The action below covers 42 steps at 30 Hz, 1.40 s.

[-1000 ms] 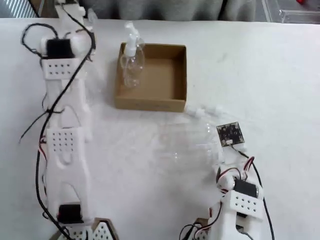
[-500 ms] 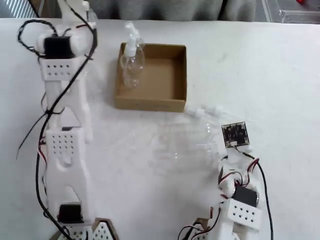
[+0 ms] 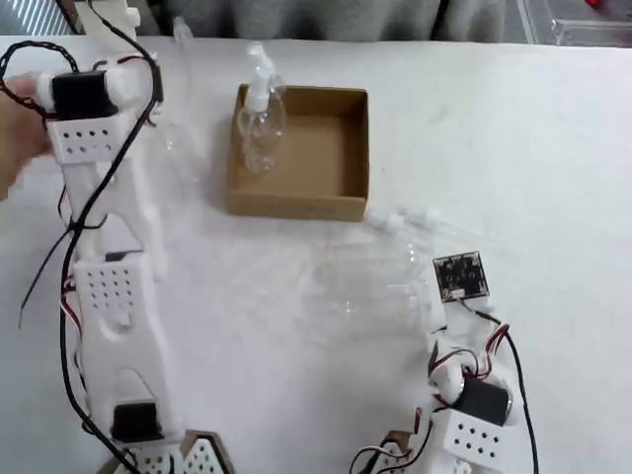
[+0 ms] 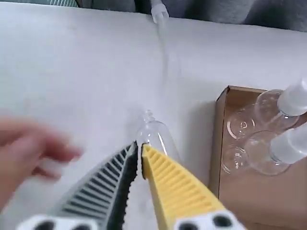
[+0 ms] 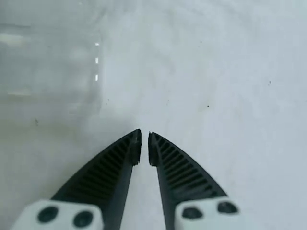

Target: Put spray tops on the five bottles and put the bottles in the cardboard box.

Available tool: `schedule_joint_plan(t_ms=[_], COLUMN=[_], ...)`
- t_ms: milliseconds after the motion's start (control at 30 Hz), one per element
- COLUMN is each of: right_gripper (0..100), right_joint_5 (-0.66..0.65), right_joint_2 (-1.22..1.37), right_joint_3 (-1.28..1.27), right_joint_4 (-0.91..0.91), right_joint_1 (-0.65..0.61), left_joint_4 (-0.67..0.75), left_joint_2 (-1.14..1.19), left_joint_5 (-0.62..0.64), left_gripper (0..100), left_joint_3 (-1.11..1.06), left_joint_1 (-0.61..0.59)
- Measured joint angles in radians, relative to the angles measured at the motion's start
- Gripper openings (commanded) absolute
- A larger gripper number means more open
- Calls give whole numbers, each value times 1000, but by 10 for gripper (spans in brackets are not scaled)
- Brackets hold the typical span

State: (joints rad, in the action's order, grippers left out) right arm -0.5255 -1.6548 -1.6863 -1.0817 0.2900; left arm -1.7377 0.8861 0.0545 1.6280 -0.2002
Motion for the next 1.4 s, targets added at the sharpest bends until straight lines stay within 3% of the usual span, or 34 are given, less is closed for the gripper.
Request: schedule_joint_plan(t_ms=[300, 567, 1400], right_gripper=[17, 17, 17], right_joint_5=[0, 0, 0], right_joint_2=[-121, -133, -133], right_joint_3=[0, 0, 0], right_joint_4=[-178, -180, -180], right_joint_1=[0, 0, 0], left_joint_4=[0, 0, 0], left_joint_2=[-64, -64, -64], left_joint_5=[0, 0, 0], left_gripper=[25, 25, 25], left_joint_3=[0, 0, 0], left_joint_1=[3, 75, 49])
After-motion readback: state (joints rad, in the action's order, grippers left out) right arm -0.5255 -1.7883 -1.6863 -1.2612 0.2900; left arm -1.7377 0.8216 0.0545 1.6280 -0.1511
